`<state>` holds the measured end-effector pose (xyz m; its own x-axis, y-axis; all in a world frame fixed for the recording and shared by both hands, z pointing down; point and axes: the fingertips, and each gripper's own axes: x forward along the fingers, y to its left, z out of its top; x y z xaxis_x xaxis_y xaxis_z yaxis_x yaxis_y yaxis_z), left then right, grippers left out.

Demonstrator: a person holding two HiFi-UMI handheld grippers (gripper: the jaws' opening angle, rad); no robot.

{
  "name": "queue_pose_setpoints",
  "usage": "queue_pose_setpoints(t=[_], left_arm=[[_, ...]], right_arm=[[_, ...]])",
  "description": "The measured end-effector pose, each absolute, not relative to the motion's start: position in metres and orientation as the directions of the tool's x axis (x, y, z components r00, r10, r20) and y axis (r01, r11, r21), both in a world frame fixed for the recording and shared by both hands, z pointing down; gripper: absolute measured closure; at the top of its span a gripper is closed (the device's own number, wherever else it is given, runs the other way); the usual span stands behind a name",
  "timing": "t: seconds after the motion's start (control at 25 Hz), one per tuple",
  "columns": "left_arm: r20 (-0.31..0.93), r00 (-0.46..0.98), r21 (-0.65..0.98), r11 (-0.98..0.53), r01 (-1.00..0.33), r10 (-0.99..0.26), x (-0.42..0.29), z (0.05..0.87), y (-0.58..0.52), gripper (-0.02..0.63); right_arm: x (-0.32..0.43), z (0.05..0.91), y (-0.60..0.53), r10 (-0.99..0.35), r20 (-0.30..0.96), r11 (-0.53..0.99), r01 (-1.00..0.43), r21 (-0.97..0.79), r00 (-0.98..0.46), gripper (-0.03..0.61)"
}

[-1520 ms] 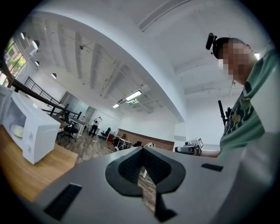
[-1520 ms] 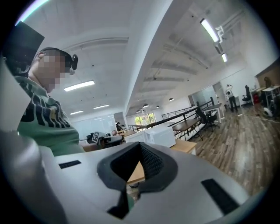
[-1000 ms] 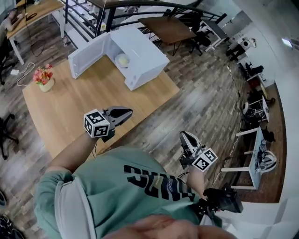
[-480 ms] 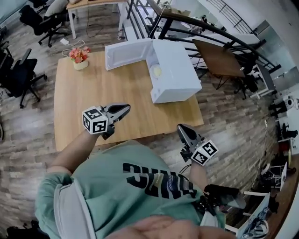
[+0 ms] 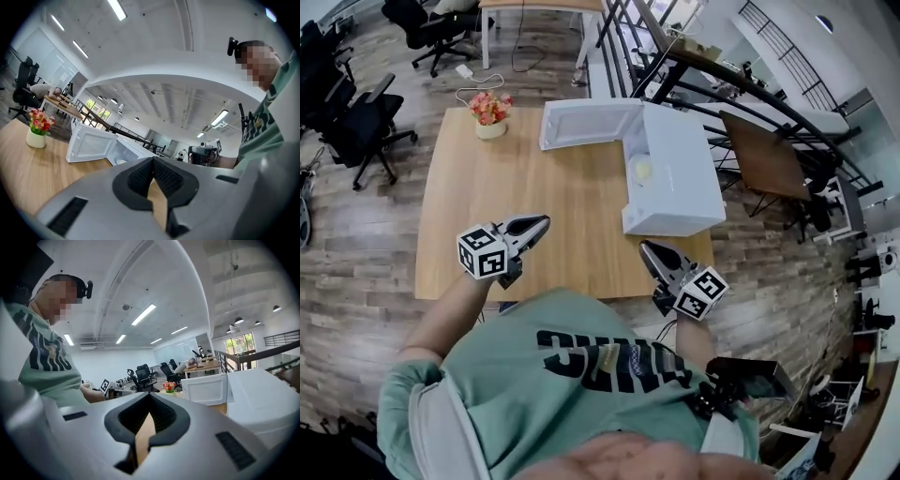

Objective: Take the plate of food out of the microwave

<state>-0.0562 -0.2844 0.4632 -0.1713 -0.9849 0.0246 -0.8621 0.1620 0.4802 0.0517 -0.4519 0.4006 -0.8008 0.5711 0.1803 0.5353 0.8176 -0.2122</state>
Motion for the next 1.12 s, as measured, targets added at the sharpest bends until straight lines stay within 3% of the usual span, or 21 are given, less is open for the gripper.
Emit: queue_pose_setpoints(t=[0.48, 0.84, 1.12], left_arm=[[0.114, -0.027, 0.511, 0.081, -0.856, -0.993, -0.153, 0.521, -0.278, 0.611], [0.196, -0.11, 0.547, 0.202, -0.813, -0.974, -0.186, 0.579, -0.367, 0.611], [0.221, -0.071, 0.58, 0.189, -0.792, -0.973, -0.227, 0.611, -0.44, 0.61]], right_arm=[[-0.089, 0.416, -0.396, 0.547, 0.148, 0.831, 0.514, -0.211, -0.824, 0.572], [-0.118, 0.497, -0.445, 0.61, 0.163, 0.786, 0.565, -0.253, -0.775, 0.572], [-0.131, 0.548, -0.431, 0.661, 0.212, 0.75, 0.635, -0.184, -0.72, 0.572]])
